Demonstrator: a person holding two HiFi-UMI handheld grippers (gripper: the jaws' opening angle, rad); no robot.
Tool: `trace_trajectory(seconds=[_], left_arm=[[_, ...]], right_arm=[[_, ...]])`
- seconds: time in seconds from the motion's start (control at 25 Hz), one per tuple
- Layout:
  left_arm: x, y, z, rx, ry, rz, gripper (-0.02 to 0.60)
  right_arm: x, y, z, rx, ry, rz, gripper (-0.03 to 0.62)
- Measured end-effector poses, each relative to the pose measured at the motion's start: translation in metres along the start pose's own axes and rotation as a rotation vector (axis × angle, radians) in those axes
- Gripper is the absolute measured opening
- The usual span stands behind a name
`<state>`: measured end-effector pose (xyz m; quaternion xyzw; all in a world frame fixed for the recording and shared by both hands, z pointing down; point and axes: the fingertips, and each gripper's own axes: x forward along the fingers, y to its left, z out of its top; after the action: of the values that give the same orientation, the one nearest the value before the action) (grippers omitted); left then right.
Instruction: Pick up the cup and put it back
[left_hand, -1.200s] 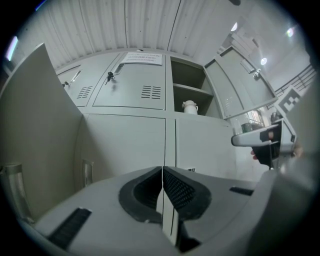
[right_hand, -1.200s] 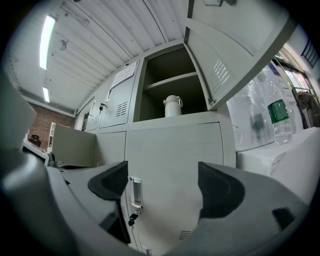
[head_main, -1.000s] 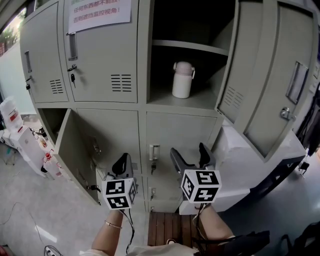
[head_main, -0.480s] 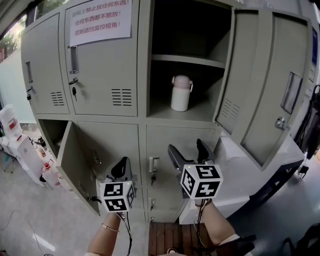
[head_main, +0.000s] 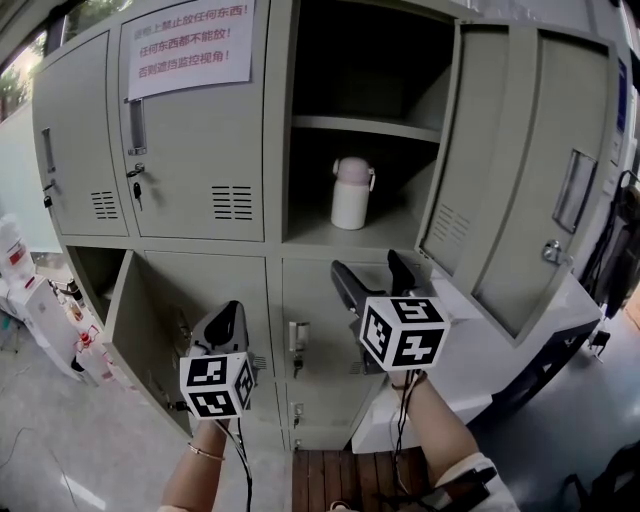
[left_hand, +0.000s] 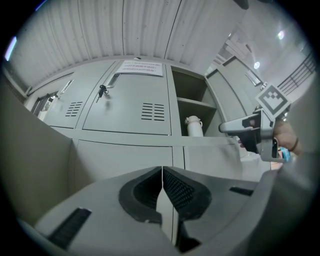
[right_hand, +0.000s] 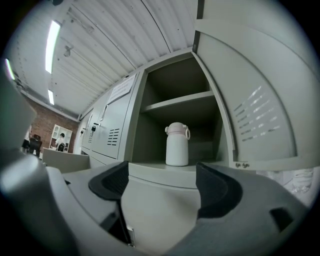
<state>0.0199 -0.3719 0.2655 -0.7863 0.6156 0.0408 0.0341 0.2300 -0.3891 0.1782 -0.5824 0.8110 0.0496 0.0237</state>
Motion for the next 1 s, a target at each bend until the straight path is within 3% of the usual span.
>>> trace_trajectory(seconds=[0.36, 1.0], left_arm=[[0.009, 0.006, 0.027, 0.003, -0.028, 0.013, 0.011], [0.025, 0.012, 0.047, 0.013, -0.058, 0.027, 0.011]], right_arm=[[0.022, -0.004, 0.02, -0.033, 0.038, 0.016, 0.414], [0.065, -0.017, 0.05, 0.011, 0.092, 0.062, 0.414]])
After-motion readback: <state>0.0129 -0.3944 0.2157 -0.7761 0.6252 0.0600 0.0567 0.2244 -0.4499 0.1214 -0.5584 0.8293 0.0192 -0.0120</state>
